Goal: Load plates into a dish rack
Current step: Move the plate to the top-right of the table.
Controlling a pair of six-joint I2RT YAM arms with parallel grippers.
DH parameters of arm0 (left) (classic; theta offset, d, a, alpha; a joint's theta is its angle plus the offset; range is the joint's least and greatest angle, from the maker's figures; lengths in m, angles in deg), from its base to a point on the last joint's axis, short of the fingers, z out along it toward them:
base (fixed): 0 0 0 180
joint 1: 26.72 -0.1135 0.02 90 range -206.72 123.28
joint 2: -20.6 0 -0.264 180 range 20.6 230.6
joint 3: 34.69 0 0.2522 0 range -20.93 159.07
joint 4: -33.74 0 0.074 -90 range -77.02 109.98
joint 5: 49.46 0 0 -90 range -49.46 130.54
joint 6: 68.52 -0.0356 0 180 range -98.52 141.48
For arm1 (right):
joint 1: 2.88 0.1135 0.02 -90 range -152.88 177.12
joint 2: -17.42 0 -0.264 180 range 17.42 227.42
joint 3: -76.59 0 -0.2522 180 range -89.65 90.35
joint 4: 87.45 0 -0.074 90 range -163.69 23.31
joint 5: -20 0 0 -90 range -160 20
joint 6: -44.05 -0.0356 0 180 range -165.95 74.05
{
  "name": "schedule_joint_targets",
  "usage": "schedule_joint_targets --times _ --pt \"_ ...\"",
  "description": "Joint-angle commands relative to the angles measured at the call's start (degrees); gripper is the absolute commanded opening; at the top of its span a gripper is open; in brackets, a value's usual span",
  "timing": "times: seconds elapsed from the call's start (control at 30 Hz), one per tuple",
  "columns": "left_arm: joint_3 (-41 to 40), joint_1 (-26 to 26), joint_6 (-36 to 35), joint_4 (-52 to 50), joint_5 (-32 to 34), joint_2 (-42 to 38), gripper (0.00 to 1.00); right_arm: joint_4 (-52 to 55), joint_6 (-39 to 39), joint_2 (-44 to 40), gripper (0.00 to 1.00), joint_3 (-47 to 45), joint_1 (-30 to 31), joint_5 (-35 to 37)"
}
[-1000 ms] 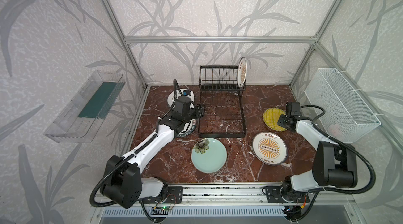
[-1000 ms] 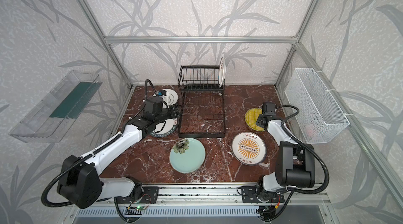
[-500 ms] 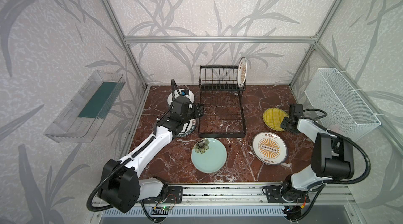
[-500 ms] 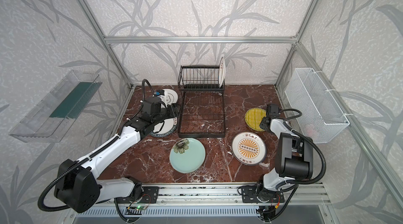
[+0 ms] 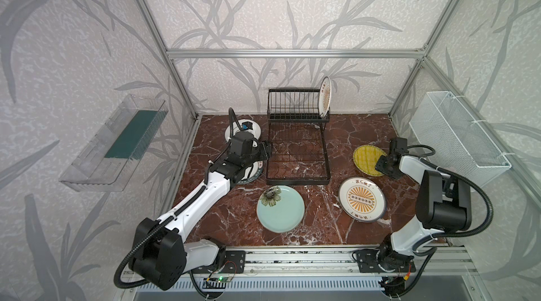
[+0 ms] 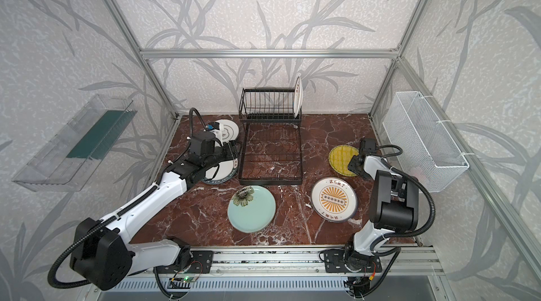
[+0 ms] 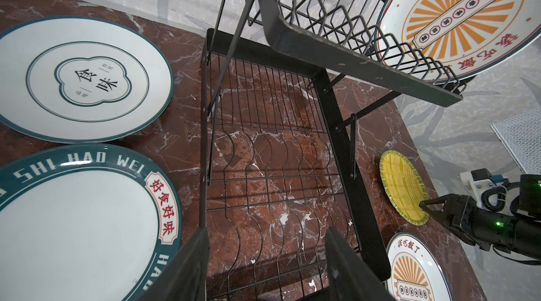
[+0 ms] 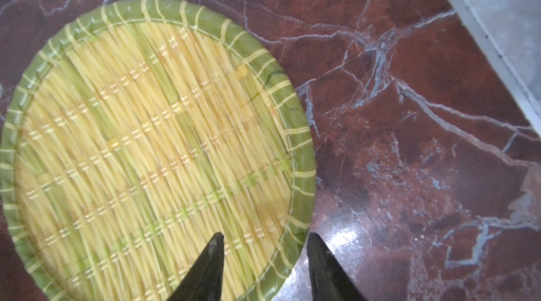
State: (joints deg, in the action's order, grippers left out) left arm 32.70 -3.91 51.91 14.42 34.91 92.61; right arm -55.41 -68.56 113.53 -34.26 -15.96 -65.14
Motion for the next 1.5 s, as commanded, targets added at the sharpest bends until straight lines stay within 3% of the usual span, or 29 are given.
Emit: schedule_joint_targets --times 0.0,0.47,1.07,1.47 --pt "-0.82 -0.22 -0.56 -0.28 1.20 -1.61 0.61 0.50 -0.68 1.32 0.47 1.82 -0.63 -2.01" --pt "-1.44 -0.27 -0.91 -0.91 1.73 -2.76 0.61 -0.72 0.90 4.62 0.46 3.08 2.62 -3.81" --pt "-1.58 -0.32 -2.29 -3.72 4.13 -5.69 0.61 0.13 1.48 10.47 0.46 12.06 9.69 -5.94" --pt "-0.81 -0.40 -1.92 -4.12 3.35 -5.48 0.61 -1.90 -2.77 13.66 0.46 13.92 7.96 -12.08"
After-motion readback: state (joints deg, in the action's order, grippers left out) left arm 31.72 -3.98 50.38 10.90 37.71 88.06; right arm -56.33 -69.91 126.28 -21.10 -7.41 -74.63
